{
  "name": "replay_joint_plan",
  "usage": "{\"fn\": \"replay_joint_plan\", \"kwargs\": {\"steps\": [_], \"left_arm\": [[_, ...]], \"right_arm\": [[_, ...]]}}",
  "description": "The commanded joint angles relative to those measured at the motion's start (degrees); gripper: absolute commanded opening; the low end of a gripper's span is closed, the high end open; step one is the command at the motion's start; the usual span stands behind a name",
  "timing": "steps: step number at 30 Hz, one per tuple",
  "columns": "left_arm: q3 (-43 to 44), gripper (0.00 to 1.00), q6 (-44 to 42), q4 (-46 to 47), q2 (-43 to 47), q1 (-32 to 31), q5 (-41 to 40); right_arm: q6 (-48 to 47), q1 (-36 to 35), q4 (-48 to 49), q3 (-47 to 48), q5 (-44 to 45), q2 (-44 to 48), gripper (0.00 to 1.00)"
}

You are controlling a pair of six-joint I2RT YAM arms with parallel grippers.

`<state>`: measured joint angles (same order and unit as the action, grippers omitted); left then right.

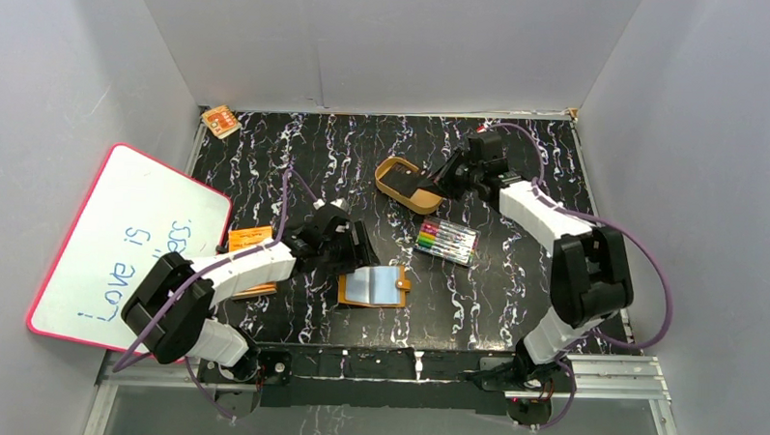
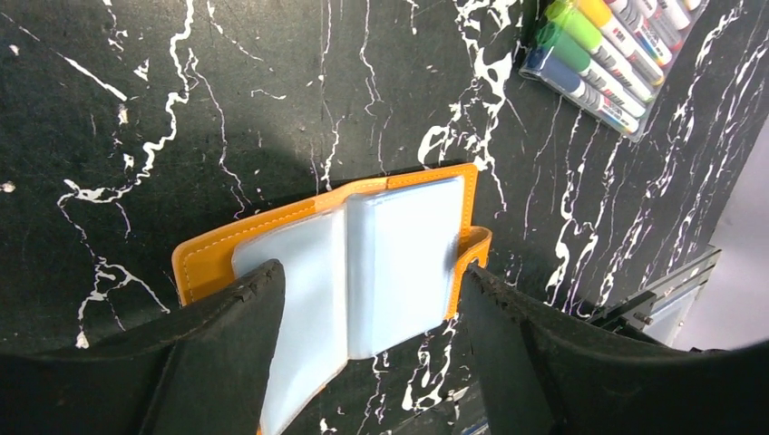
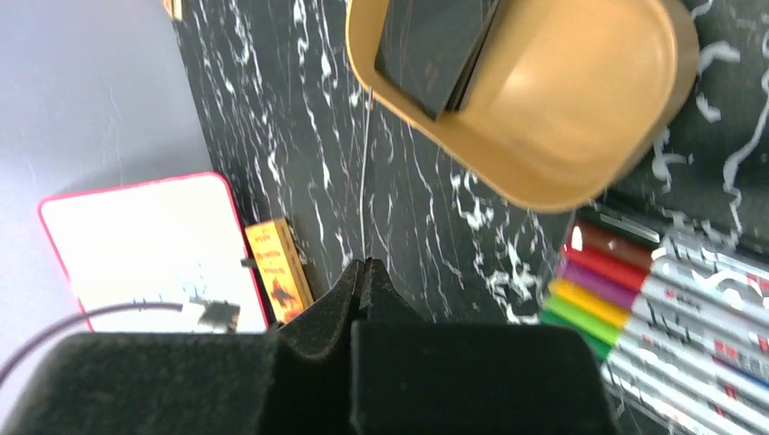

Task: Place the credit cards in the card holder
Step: Pick up the credit card from the storage box.

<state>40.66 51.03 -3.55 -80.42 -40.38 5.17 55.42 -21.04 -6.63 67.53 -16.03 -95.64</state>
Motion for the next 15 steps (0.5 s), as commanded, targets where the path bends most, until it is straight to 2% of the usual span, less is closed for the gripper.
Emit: {"fn": "replay_joint_plan", "kwargs": {"steps": [1, 9, 15], "left_arm": [[2.9, 0.70, 0.1, -1.8, 3.0, -0.2, 0.5], [4.9, 0.78, 1.7, -4.3, 8.2, -0.2, -1.1], [3.8, 0.82, 4.1, -3.2, 13.6, -0.2, -4.0]], "right_arm": [[-5.3, -0.2, -2.6, -3.4, -4.0, 7.1, 0.00], [-13.7, -0.3, -9.5, -8.1, -7.7, 19.2, 0.00], [-18.1, -0.3, -10.5, -12.7, -14.1, 26.7, 0.00]]}}
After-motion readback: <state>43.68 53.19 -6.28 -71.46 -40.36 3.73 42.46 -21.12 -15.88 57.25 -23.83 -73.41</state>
